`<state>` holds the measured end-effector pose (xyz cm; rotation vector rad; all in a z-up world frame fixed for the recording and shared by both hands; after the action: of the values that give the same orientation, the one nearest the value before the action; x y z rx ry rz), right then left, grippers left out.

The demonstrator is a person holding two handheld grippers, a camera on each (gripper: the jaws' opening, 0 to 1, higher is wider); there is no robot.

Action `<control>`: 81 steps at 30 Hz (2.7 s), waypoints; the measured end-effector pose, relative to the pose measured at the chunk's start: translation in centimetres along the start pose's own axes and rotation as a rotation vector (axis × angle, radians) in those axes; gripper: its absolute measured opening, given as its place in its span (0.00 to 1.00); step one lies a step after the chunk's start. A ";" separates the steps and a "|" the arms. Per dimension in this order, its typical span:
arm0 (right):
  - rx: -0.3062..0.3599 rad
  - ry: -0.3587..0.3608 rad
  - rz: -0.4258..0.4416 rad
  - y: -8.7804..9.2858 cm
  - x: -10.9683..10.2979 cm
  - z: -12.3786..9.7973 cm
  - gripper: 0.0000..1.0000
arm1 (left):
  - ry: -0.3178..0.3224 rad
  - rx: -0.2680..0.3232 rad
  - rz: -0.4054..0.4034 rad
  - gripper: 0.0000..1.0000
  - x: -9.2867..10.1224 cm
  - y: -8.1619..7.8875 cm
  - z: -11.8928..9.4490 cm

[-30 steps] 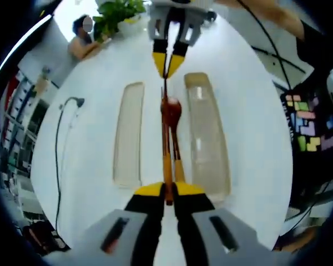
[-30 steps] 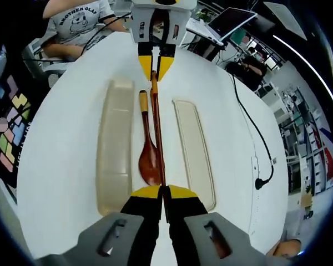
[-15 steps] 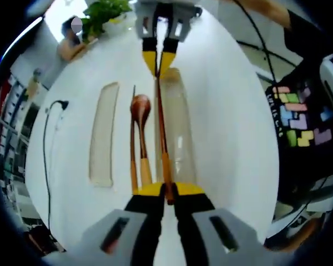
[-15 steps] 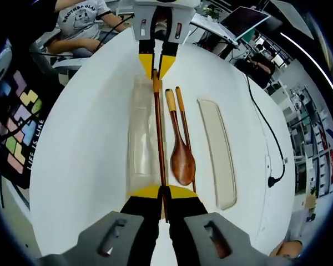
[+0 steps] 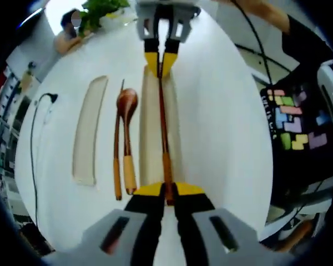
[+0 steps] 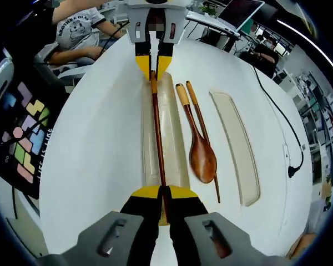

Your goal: Arrange the utensils inside the cutlery case until each visible utensil rests in its matching compartment.

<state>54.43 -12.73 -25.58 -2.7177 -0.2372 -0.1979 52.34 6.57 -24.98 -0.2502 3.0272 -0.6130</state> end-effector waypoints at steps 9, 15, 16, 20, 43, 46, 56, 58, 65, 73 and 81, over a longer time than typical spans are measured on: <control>-0.018 -0.019 0.058 -0.1 0.1 0.2 0.02 | 0.005 -0.001 -0.001 0.06 -0.1 0.1 0.1; -0.027 -0.035 0.059 0.1 -0.2 0.4 0.02 | 0.013 -0.006 -0.013 0.06 0.0 0.0 0.3; -0.025 -0.033 0.059 0.1 -0.2 0.4 0.02 | 0.013 -0.008 -0.017 0.06 0.0 0.0 0.3; -0.021 -0.051 0.070 0.1 -0.3 0.6 0.03 | 0.019 -0.003 -0.030 0.06 0.1 0.0 0.3; -0.039 -0.004 0.017 -0.5 -0.7 -1.6 0.10 | -0.023 0.068 -0.026 0.07 0.1 -0.7 -1.8; -0.013 0.033 0.012 -0.8 -0.1 -2.4 0.11 | -0.064 0.083 -0.041 0.08 -0.6 -0.9 -2.2; -0.009 0.066 0.025 -0.3 1.7 -3.1 0.12 | -0.124 0.090 -0.041 0.12 -2.6 -1.3 -2.1; -0.010 0.069 0.027 -0.2 2.0 -3.1 0.13 | -0.138 0.086 -0.050 0.12 -3.2 -1.3 -2.0; -0.016 0.107 -0.005 0.6 3.7 -2.2 0.15 | -0.143 0.058 -0.084 0.11 -4.9 -0.8 -1.1; -0.060 0.105 -0.037 1.2 5.4 -1.3 0.16 | -0.159 0.005 -0.040 0.12 -5.5 -0.5 -0.3; -0.075 0.072 0.029 1.1 6.1 -0.1 0.12 | -0.160 -0.032 -0.057 0.12 -6.1 -0.6 0.4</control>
<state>60.61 -12.95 -24.85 -2.7799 -0.1734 -0.3011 58.49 6.86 -25.07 -0.3696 2.8867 -0.5221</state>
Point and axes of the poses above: the point that each gripper's makers call its tool centre point, and the gripper's own axes: z roughly forward along the fingers, x roughly to its right, y roughly out of its underside, the point moved 6 cm from there along -z, roughly backward along the fingers, and after that the axes turned 5 degrees about -z, right-handed, at the moved point
